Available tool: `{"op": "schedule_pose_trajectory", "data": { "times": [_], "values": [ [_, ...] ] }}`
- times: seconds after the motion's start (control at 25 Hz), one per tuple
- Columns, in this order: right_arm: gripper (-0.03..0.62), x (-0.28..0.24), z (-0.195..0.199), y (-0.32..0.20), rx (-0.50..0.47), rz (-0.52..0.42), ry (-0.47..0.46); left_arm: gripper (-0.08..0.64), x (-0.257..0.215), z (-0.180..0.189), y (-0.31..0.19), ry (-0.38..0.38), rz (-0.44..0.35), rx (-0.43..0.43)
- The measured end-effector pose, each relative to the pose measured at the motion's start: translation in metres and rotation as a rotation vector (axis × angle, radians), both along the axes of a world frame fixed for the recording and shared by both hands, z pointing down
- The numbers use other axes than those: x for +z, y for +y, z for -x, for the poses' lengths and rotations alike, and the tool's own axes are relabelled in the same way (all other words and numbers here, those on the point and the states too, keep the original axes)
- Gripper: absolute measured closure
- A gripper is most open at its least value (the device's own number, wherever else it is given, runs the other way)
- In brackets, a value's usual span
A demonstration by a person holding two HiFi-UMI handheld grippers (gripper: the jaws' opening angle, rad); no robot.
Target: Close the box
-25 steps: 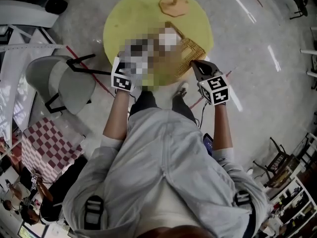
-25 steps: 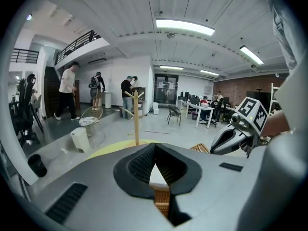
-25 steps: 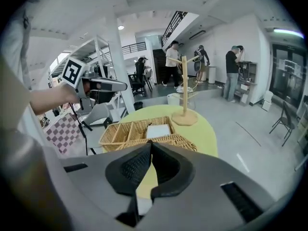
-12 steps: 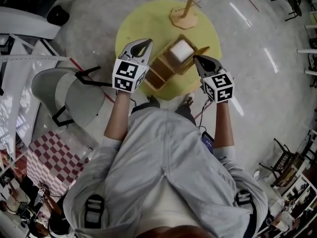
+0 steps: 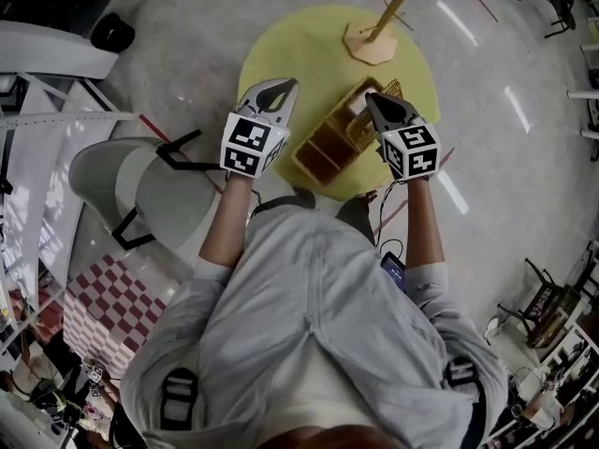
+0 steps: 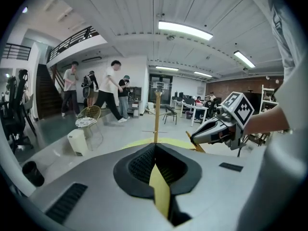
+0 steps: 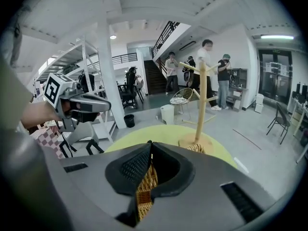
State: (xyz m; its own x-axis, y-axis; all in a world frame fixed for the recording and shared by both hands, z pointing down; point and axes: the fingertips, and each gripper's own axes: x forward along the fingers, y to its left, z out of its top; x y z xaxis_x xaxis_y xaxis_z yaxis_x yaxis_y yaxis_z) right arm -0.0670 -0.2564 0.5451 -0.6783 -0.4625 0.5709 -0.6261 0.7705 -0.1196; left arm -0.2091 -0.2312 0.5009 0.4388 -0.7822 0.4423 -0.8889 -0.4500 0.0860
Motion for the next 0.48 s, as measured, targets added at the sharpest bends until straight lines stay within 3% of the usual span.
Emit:
{"op": "schedule_pose_trajectory", "data": {
  "times": [0.48],
  "values": [
    [0.561, 0.064, 0.035, -0.019, -0.004, 0.087, 0.073, 0.531, 0.023, 0.01, -0.015, 0.003, 0.045, 0.024]
  ]
}}
